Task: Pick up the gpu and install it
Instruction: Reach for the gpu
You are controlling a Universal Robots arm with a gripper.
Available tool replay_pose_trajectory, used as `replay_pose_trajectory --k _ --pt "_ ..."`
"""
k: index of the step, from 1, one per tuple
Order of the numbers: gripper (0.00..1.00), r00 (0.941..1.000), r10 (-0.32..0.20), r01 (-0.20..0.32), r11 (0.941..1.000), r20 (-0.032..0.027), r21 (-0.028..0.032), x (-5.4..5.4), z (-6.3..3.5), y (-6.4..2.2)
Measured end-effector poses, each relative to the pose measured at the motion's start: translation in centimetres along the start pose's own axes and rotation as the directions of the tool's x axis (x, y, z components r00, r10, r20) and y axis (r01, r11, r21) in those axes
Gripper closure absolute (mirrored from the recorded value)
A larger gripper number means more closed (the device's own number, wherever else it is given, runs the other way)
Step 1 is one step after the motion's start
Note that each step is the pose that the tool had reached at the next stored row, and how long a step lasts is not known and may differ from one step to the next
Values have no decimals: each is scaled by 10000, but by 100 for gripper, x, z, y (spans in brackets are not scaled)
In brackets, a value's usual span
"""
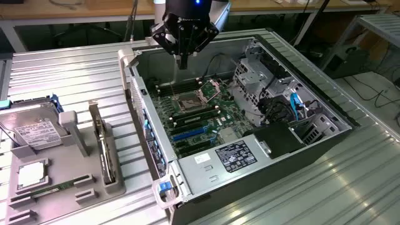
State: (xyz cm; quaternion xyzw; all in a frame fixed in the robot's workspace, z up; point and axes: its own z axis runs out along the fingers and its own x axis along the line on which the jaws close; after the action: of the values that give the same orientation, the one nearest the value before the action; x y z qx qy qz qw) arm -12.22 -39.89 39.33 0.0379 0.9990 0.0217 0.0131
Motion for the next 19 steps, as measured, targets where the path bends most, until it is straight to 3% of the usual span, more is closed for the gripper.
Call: replay_pose_trajectory --k 19 --pt "89 10000 0 0 10000 0 0 307 -9 -23"
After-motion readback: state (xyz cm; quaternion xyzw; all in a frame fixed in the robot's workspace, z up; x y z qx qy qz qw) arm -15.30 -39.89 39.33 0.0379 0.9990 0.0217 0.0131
